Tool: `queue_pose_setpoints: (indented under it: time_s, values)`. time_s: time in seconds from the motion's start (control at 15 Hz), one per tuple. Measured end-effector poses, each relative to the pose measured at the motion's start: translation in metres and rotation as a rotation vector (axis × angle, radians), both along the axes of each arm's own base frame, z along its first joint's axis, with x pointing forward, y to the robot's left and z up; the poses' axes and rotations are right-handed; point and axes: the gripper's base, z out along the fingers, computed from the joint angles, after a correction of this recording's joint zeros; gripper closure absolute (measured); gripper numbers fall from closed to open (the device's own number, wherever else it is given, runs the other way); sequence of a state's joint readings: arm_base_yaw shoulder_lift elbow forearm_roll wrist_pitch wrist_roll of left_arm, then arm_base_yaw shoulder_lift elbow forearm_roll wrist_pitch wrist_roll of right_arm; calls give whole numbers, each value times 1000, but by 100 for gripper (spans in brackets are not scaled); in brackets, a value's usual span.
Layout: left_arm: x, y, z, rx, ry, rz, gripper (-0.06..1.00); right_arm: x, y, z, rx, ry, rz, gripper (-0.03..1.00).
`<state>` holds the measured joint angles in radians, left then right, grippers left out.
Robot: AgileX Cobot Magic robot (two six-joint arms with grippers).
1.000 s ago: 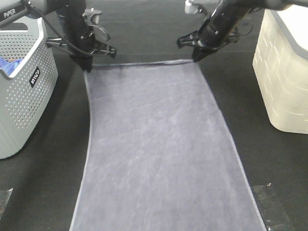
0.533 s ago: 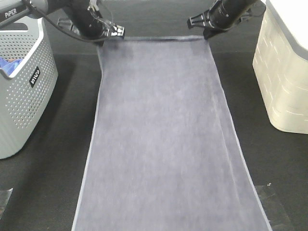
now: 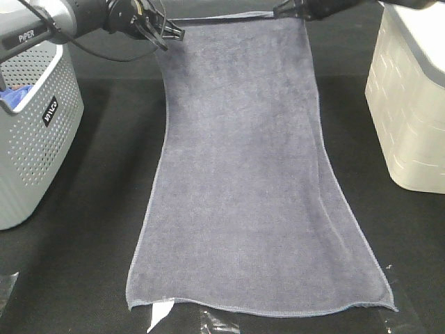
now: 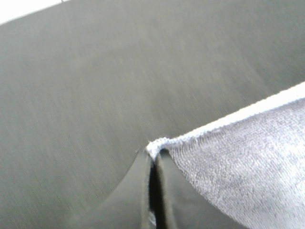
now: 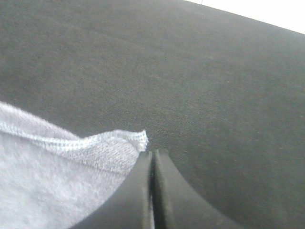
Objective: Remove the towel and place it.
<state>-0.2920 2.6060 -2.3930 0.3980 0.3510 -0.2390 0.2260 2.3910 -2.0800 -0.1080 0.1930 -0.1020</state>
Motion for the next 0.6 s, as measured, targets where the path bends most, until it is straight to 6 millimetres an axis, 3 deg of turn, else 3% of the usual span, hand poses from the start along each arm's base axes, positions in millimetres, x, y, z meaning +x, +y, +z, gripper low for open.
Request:
queue_pose_setpoints:
  time_s: [0.13,0.27,0.6]
  values:
    - [6,9,-9,11,-28,-3,94,6,2,-20,8,-27,8,97]
    - [14,18,-33,-38,-56,-2,94,13,5,-43,21,-73,20,97]
    - [20,17,-69,-76,-132,-63,94,22,6,-96,32,-164,46,97]
